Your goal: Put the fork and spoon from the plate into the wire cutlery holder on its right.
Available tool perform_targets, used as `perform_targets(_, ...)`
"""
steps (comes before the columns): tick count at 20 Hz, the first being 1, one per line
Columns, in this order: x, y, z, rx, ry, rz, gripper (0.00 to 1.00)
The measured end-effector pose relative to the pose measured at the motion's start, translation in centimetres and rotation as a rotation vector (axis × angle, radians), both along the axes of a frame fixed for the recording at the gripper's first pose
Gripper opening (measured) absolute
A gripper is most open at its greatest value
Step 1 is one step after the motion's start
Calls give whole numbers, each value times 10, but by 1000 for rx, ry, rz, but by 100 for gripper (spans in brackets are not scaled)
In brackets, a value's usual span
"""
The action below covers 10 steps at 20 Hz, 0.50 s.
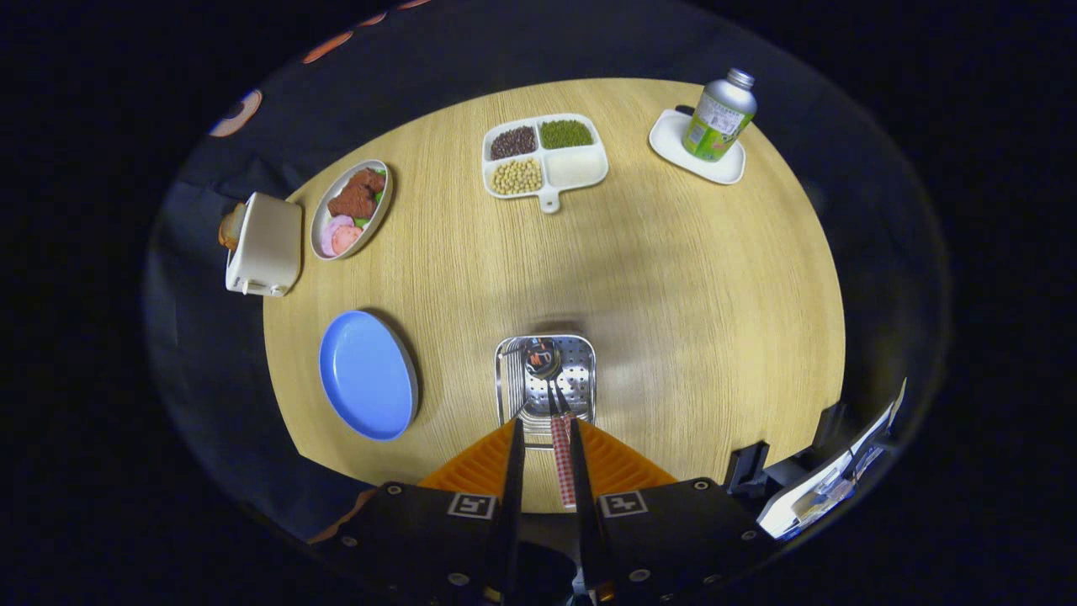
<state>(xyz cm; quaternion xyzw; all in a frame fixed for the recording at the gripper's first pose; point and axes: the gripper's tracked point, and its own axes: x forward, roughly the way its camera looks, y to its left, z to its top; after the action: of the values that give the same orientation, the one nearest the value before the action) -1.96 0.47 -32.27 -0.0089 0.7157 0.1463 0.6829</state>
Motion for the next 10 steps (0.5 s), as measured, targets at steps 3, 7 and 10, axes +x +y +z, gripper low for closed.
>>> perform_targets(3,13,1,18,31,-109,-35,40)
perform_targets(7,31,0,48,89,-277,-85,61)
perform_targets(10,51,-9,73,107,-442,-111,78)
